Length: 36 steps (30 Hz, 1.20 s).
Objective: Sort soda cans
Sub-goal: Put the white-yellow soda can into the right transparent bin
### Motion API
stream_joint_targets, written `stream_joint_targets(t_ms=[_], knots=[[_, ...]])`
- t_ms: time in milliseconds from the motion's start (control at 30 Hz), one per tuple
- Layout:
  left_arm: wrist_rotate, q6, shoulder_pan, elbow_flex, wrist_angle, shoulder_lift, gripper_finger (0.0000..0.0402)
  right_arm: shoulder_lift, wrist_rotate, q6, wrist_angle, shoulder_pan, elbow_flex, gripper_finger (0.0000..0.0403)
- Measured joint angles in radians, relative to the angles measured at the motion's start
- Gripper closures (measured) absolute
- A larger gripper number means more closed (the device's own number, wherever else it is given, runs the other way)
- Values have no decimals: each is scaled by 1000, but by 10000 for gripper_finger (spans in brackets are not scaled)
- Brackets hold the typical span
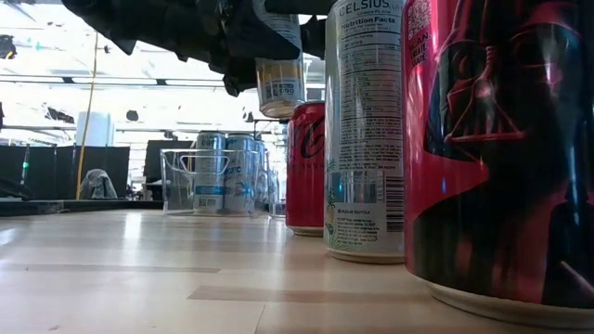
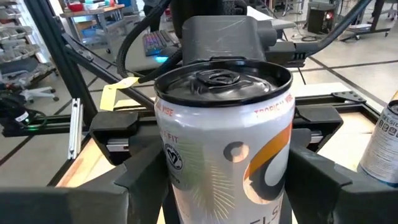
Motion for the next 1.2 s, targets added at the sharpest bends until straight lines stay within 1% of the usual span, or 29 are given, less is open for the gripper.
stream_joint_targets(t_ms=[133,367,533,767,1000,1200], knots=[[-19,17,0,0,-8,-2,139,-7,31,1,0,3,0,128],[-47,51,3,3,-35,-54,115,-30,72,1,63,3,6,142],[-42,51,2,3,-94,-111,113,-28,89,-1,71,3,4,144],[-42,43,2,4,-166,-132,112,-38,92,-9,76,2,3,145],[-39,79,-18,1,-177,-142,111,-47,112,-11,61,26,3,145],[5,95,-19,0,-151,-184,111,-48,117,-14,91,38,3,145]])
